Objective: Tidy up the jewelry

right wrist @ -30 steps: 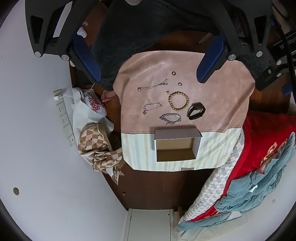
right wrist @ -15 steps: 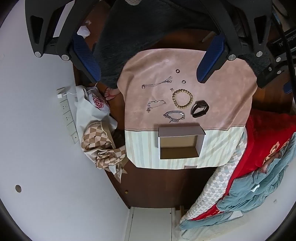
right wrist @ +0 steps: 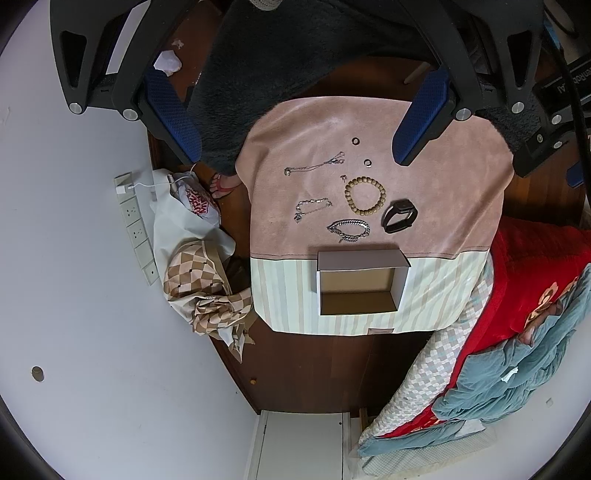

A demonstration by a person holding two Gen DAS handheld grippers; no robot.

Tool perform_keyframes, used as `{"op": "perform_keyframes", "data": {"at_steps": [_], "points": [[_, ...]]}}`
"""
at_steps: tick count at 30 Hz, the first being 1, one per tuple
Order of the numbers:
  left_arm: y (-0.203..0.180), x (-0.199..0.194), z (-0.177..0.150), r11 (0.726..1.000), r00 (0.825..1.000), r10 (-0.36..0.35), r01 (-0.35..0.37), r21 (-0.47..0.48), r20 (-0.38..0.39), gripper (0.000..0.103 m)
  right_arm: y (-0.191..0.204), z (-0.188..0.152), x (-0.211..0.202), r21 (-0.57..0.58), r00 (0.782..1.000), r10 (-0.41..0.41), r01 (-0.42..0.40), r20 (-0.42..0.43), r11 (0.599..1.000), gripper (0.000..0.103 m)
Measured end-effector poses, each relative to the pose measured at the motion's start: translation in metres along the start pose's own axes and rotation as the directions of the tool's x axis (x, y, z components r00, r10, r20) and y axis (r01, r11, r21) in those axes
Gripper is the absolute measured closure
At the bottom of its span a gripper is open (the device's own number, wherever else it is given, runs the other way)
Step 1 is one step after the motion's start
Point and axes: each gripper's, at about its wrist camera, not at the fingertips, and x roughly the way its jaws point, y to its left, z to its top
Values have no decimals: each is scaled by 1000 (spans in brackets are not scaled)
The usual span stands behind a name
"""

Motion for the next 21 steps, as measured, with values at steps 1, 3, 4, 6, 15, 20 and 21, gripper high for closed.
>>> {"op": "perform_keyframes", "data": {"at_steps": [1,3,4,6,15,20,21], "points": [[0,0,0,1000,1000,-1,1,0,0,0,0,0,0,1,1000,2,-2,-1,1000,0],[0,-1,1,1000,1000,0,0,0,-1,0,-1,0,-1,0,1000,2,-2,1,1000,0],[0,-1,1,1000,1000,0,0,-2,-1,0,0,-1,0,1,1000,1,-1,1,1000,0],[-1,-1,0,1000,1000,1,-1,-1,3,0,-1,0,-1,3,1000,2,-2,1,1000,0],[-5,-2,0,1000,1000,2,-2,2,9,0,-1,0,-5,1,1000,5,-5,4,1000,0],[-8,-6,-1,1000,1000,4,-4,7,20,0,-2,-1,-7,-3,1000,7,-7,8,1000,0],[-7,-6,-1,1000,1000,2,-2,6,19,0,-2,-2,-7,-4,1000,8,-8,8,1000,0]]}}
